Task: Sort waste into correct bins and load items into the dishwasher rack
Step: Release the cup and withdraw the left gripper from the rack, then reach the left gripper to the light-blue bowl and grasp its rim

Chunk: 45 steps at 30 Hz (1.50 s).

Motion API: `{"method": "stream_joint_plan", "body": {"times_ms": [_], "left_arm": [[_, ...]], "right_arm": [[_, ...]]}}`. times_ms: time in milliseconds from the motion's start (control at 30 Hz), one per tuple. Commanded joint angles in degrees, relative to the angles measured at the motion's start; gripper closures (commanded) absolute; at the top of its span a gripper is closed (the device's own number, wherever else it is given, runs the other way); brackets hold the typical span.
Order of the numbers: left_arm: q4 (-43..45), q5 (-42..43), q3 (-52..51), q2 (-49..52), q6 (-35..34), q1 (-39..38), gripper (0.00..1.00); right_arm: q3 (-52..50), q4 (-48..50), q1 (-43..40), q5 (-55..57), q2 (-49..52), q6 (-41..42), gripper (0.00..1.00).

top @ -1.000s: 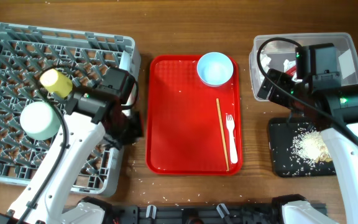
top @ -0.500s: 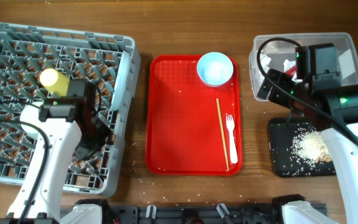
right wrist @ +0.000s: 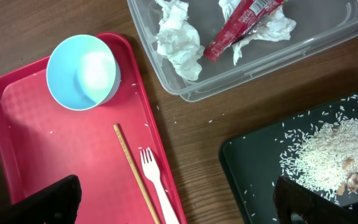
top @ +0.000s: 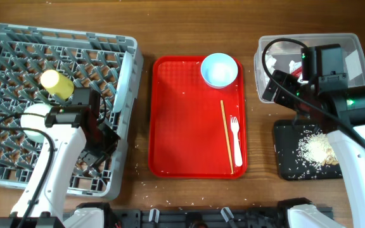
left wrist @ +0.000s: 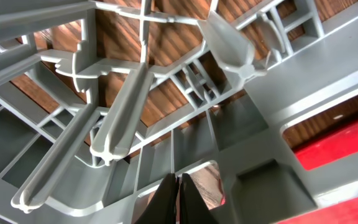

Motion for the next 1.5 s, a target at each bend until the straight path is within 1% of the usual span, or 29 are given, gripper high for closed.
{"method": "stream_joint_plan", "body": {"times_ms": [0, 100, 333, 400, 500, 600, 633, 700, 733, 767, 800, 867, 933, 967, 1000, 1033, 1067, 1100, 1167, 1200, 1233, 1333, 1367, 1400, 1433, 1467], "left_arm": [[1.1, 6.4, -0.3, -0.4, -0.7, 0.1, 0.96], [4.4, 9.1, -0.3, -0.4, -0.7, 0.1, 0.96], [4.1, 8.0, -0.2, -0.4, 0.0, 0.1, 0.96], [2.6, 5.8, 0.2, -0.4, 3.0, 0.1, 0.96], [-2.0, 1.1, 3.6, -0.4, 3.0, 0.1, 0.96], [-6.9, -2.8, 10.6, -0.7, 3.0, 0.1, 0.95], [-7.8, -2.8, 13.1, -0.9, 3.3, 0.1, 0.89], [-8.7, -0.9, 16.4, -1.0, 6.3, 0.1, 0.88], [-9.2, 3.5, 18.8, -1.2, 9.1, 0.1, 0.94], [-9.0, 5.9, 20.0, -1.6, 11.2, 0.1, 0.94], [-8.1, 8.1, 21.4, -2.2, 13.6, 0.1, 0.91], [-4.6, 13.9, 23.6, -5.1, 17.4, -0.6, 0.90], [0.4, 17.6, 23.6, -8.1, 18.3, -3.6, 0.85], [2.9, 18.6, 23.6, -9.1, 18.2, -6.2, 0.76], [5.3, 18.9, 23.6, -9.6, 18.2, -8.7, 0.58], [8.4, 18.9, 23.5, -9.5, 18.3, -13.0, 0.22], [13.2, 18.4, 23.5, -8.6, 19.8, -17.9, 0.15], [16.8, 17.8, 23.5, -7.4, 21.0, -21.5, 0.12], [23.2, 16.3, 23.5, -3.0, 21.0, -26.8, 0.05], [26.0, 16.4, 23.6, 0.2, 21.0, -28.0, 0.05], [27.7, 16.6, 23.9, 2.9, 22.5, -28.4, 0.07], [27.6, 16.9, 29.8, 12.8, 32.5, -28.6, 0.05], [30.3, 16.1, 30.9, 15.9, 38.0, -29.2, 0.04], [33.7, 12.5, 30.9, 18.1, 41.4, -29.8, 0.04], [37.4, 8.4, 30.9, 20.5, 43.7, -30.7, 0.06], [40.2, 7.9, 30.9, 22.5, 46.5, -31.5, 0.08]], "right_arm": [[0.3, 0.0, -0.1, 0.7, -0.2, -0.7, 0.00], [0.3, 0.0, -0.1, 0.7, -0.2, -0.7, 0.00], [0.3, 0.0, -0.1, 0.7, -0.2, -0.7, 0.00], [0.3, 0.0, -0.1, 0.7, -0.2, -0.7, 0.00], [0.3, 0.0, -0.1, 0.7, -0.2, -0.7, 0.00], [0.3, 0.0, -0.1, 0.7, -0.2, -0.7, 0.00], [0.3, 0.0, -0.1, 0.7, -0.2, -0.7, 0.00], [0.3, 0.0, -0.1, 0.7, -0.2, -0.7, 0.00], [0.3, 0.0, -0.1, 0.7, -0.2, -0.7, 0.00], [0.3, 0.0, -0.1, 0.7, -0.2, -0.7, 0.00], [0.3, 0.0, -0.1, 0.7, -0.2, -0.7, 0.00], [0.3, 0.0, -0.1, 0.7, -0.2, -0.7, 0.00], [0.3, 0.0, -0.1, 0.7, -0.2, -0.7, 0.00], [0.3, 0.0, -0.1, 0.7, -0.2, -0.7, 0.00], [0.3, 0.0, -0.1, 0.7, -0.2, -0.7, 0.00], [0.3, 0.0, -0.1, 0.7, -0.2, -0.7, 0.00], [0.3, 0.0, -0.1, 0.7, -0.2, -0.7, 0.00], [0.3, 0.0, -0.1, 0.7, -0.2, -0.7, 0.00], [0.3, 0.0, -0.1, 0.7, -0.2, -0.7, 0.00], [0.3, 0.0, -0.1, 0.7, -0.2, -0.7, 0.00], [0.3, 0.0, -0.1, 0.7, -0.2, -0.7, 0.00], [0.3, 0.0, -0.1, 0.7, -0.2, -0.7, 0.01], [0.3, 0.0, -0.1, 0.7, -0.2, -0.7, 0.00], [0.3, 0.0, -0.1, 0.7, -0.2, -0.7, 0.00], [0.3, 0.0, -0.1, 0.7, -0.2, -0.7, 0.01], [0.3, 0.0, -0.1, 0.7, -0.2, -0.7, 0.00]]}}
